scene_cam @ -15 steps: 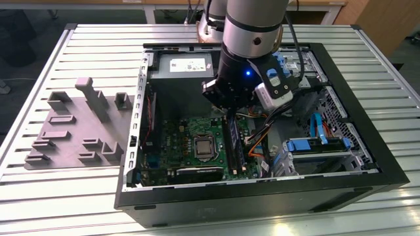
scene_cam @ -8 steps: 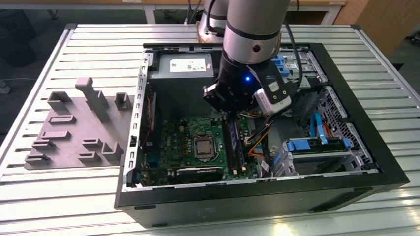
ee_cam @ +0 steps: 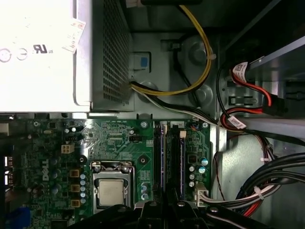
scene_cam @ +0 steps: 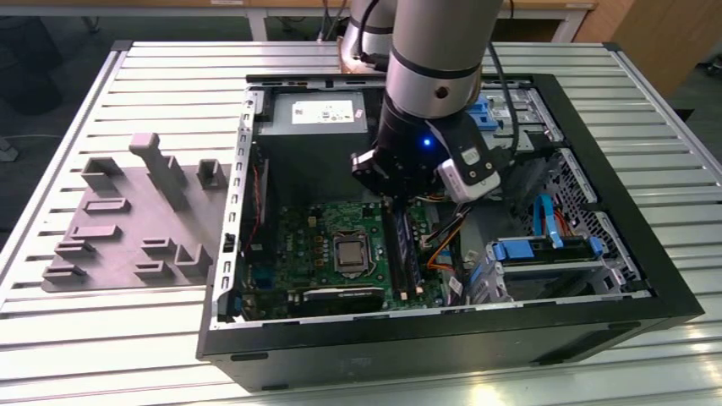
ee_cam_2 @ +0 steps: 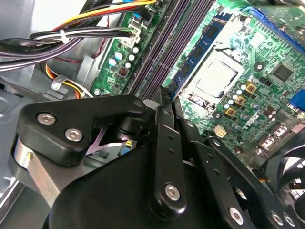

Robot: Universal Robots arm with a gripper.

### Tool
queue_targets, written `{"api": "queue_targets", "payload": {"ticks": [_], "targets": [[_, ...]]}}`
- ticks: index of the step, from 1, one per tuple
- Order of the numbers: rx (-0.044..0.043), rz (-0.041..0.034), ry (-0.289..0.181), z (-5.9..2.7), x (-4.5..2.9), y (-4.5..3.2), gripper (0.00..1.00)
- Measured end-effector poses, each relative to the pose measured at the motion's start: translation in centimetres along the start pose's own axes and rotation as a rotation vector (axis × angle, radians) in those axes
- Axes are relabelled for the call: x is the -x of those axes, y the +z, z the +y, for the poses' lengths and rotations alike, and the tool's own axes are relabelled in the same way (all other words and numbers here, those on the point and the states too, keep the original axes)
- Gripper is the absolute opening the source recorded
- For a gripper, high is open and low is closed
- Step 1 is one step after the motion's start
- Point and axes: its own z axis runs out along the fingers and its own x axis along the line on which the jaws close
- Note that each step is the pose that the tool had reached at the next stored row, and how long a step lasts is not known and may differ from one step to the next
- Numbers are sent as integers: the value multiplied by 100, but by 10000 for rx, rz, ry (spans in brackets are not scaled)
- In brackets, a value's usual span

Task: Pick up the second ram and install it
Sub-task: 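Insert the second ram into the second slot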

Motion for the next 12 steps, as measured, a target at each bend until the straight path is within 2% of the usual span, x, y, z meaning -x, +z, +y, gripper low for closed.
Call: {"api": "queue_targets", "payload": {"ticks": [5, 12], "targets": [[0, 1, 3, -20, 4, 47, 14], [1, 1, 4, -24, 4, 51, 14]]}}
